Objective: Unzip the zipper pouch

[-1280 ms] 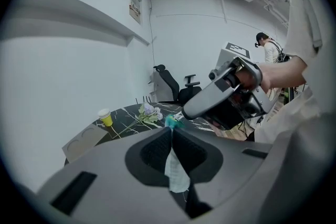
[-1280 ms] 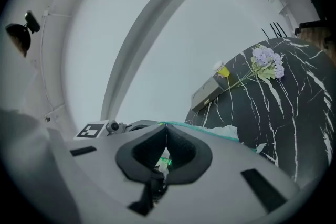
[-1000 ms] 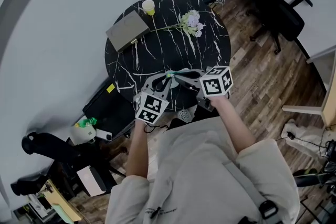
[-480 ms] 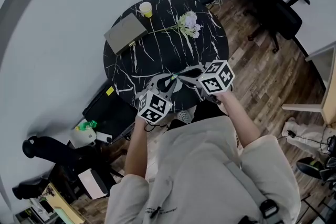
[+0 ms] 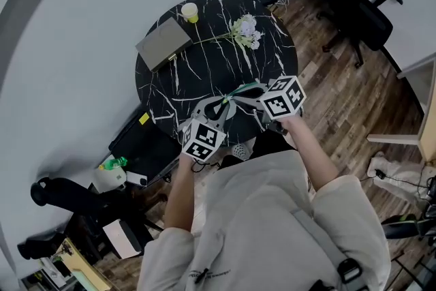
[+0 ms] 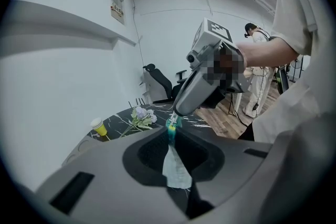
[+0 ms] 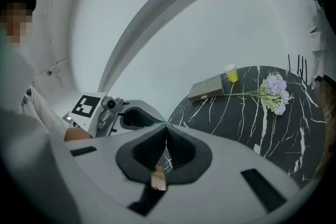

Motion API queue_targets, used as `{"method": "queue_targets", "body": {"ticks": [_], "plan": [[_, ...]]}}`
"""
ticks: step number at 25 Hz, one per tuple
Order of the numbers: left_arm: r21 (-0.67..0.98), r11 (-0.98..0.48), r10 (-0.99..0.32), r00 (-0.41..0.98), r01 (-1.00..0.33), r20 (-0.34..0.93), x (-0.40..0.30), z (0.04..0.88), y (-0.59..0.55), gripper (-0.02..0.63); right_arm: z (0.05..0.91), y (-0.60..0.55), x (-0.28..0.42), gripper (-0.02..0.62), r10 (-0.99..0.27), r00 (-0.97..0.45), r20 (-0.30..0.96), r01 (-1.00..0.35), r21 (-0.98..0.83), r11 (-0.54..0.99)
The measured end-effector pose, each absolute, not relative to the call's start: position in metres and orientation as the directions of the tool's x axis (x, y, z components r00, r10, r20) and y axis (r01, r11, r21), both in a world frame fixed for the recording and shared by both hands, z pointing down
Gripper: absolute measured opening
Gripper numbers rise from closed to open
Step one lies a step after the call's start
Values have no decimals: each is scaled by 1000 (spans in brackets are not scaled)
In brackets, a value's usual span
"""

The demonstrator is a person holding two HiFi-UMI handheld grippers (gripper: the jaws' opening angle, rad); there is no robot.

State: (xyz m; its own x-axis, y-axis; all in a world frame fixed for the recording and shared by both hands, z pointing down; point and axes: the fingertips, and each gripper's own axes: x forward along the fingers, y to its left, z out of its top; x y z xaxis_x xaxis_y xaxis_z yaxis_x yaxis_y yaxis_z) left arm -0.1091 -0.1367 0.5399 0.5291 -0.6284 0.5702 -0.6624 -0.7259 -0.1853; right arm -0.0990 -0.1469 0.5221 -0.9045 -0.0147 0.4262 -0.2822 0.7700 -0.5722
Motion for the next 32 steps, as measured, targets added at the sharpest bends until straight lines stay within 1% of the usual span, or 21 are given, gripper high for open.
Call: {"method": "queue_targets", "body": {"ticks": [11,17,19,32], "plan": [[-205,-734,-616,509,-647,601,-109,547,-131,54,532,-143,-99,13,-6,-886,464,-303,-568,765],[-201,-756,-601,538,-623,592,-107,548,-127,54,539,-144,-83,9,-1,-888,460,-318,-613,724],[-199,-760,-597,544,-619,589,-104,546,-127,54,538,-145,-78,9,-8,-895,446,-318,-628,710],[-194,-751,-604,537,-631,589,-99,545,-125,54,548,-157,-53,9,-71,-874,481,-386,-598,703]]}}
